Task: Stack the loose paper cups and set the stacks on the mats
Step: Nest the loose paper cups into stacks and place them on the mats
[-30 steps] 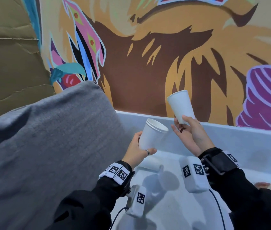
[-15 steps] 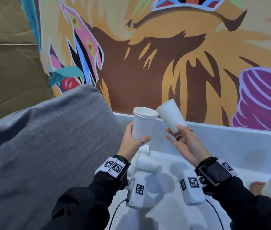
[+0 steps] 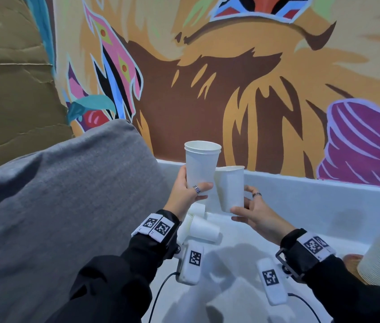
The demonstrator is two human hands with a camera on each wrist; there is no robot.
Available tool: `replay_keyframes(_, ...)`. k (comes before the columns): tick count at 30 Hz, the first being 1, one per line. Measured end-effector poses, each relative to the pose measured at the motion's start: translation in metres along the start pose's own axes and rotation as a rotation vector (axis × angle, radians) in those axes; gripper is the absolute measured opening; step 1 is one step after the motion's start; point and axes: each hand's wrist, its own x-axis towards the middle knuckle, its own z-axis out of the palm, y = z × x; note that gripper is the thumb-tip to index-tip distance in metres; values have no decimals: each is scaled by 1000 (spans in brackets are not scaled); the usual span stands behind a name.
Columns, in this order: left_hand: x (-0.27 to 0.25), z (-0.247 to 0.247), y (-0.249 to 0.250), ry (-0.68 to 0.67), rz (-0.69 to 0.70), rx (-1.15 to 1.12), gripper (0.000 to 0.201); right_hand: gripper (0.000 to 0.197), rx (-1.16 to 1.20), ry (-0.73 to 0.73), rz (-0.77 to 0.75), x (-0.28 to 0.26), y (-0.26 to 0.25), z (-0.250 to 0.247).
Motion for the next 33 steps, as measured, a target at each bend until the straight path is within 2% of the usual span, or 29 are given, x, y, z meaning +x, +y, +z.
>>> replay_keyframes(2, -2, 0, 0, -3, 11, 27, 55, 93, -103, -19, -28, -3, -3, 2)
replay_keyframes(4, -4, 0, -3, -9, 13, 40, 53, 105, -136, -22, -60, -6, -7, 6)
replay_keyframes(11, -8, 1, -8, -24, -13, 45, 55, 111, -238, 12, -191, -11, -4, 16)
replay_keyframes(14, -8, 2, -7, -39, -28, 40, 58, 105, -320, -1, -246, -13, -5, 21)
replay_keyframes(19, -8, 5, -9, -41, -46, 14, 60, 113, -239, 82, -268, -11, -4, 20)
replay_keyframes(24, -8, 5, -13, -67, -68, 27, 60, 107, -222, 149, -343, -14, -4, 21)
replay_keyframes(28, -8, 3, -12, -78, -79, 55, 61, 89, -269, 139, -378, -16, -4, 21)
replay_keyframes(30, -7, 2, -13, -75, -91, 78, 64, 82, -221, 231, -446, -14, -8, 20)
replay_keyframes(33, -6, -1, -16, -65, -103, 134, 64, 79, -136, 458, -617, -11, -26, 19)
